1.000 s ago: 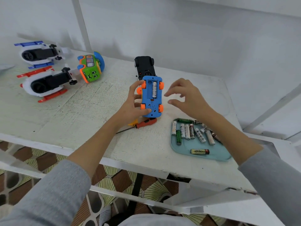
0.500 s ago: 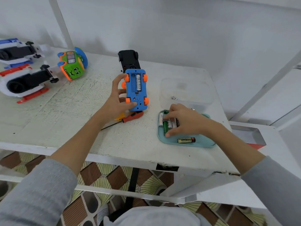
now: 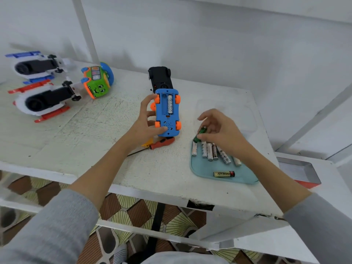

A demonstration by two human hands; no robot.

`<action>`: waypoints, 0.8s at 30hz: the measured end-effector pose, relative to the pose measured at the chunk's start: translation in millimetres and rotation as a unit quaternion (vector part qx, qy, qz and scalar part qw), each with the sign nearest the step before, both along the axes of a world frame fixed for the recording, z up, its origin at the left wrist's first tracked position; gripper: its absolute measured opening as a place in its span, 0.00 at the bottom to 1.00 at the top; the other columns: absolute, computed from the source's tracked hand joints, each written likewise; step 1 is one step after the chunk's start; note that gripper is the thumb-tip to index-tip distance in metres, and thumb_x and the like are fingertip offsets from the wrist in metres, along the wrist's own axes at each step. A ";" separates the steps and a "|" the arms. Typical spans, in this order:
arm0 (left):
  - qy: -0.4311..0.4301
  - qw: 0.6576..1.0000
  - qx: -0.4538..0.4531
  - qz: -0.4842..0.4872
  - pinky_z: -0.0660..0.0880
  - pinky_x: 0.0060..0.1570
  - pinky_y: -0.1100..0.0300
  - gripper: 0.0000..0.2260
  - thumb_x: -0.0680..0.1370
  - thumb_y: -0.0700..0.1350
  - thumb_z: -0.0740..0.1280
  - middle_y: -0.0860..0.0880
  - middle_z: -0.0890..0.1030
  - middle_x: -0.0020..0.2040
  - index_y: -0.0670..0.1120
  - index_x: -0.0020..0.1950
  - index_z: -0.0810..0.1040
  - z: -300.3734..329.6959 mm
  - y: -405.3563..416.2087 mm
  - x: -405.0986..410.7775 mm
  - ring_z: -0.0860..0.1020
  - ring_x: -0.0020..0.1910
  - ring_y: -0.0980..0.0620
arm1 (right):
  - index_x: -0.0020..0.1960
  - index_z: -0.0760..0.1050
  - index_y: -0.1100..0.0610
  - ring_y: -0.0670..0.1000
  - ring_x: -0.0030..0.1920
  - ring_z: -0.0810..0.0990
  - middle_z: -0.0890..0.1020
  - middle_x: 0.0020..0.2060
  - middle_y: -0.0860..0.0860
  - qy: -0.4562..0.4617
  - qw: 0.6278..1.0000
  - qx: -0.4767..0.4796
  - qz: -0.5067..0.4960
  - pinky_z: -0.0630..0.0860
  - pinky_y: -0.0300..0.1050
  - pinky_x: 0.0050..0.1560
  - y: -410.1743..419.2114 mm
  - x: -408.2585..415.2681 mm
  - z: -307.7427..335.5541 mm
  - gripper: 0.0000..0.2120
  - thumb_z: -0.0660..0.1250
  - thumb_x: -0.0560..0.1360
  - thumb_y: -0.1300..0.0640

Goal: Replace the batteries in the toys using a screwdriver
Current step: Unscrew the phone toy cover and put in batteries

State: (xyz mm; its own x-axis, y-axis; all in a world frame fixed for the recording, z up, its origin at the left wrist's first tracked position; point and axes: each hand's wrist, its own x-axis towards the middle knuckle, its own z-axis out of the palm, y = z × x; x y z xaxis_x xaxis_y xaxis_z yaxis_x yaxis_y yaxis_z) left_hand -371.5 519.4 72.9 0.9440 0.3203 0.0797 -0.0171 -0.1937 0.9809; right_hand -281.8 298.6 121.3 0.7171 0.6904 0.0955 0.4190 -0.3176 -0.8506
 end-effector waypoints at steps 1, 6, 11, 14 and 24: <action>0.001 1.000 0.001 0.000 0.80 0.42 0.61 0.38 0.74 0.31 0.69 0.51 0.73 0.59 0.61 0.71 0.54 -0.3 0.1 -0.2 0.81 0.51 0.55 | 0.47 0.75 0.56 0.48 0.36 0.78 0.80 0.40 0.55 0.011 0.999 0.033 -0.011 0.78 0.43 0.43 6.7 1.6 4.6 0.13 0.72 0.67 0.68; 0.001 1.000 -0.006 0.004 0.80 0.44 0.59 0.39 0.74 0.31 0.69 0.51 0.72 0.59 0.60 0.72 0.54 1.0 -1.1 0.2 0.81 0.52 0.56 | 0.51 0.76 0.65 0.50 0.42 0.84 0.82 0.45 0.59 0.127 0.980 0.152 -0.035 0.79 0.38 0.47 51.5 2.8 19.8 0.08 0.62 0.75 0.70; -0.007 1.000 -0.019 0.002 0.80 0.44 0.59 0.38 0.74 0.29 0.68 0.50 0.72 0.59 0.61 0.70 0.55 2.4 -3.4 -0.1 0.79 0.55 0.52 | 0.51 0.78 0.63 0.51 0.45 0.84 0.82 0.47 0.57 0.100 0.982 0.155 -0.036 0.80 0.43 0.50 79.5 6.5 11.6 0.07 0.63 0.75 0.68; -0.008 1.000 -0.024 0.000 0.80 0.44 0.58 0.38 0.73 0.30 0.69 0.47 0.72 0.59 0.61 0.70 0.56 2.4 -3.2 0.0 0.79 0.55 0.49 | 0.52 0.79 0.62 0.51 0.47 0.82 0.81 0.49 0.56 -0.007 0.993 0.108 -0.042 0.79 0.43 0.53 88.1 8.3 3.3 0.08 0.66 0.74 0.66; -0.006 0.999 -0.042 -0.005 0.80 0.44 0.60 0.38 0.73 0.29 0.68 0.47 0.72 0.57 0.62 0.69 0.56 3.1 -3.0 1.9 0.80 0.52 0.46 | 0.45 0.80 0.66 0.50 0.37 0.73 0.78 0.40 0.60 -0.289 0.955 0.060 0.005 0.67 0.29 0.40 100.4 10.2 -15.2 0.08 0.69 0.66 0.71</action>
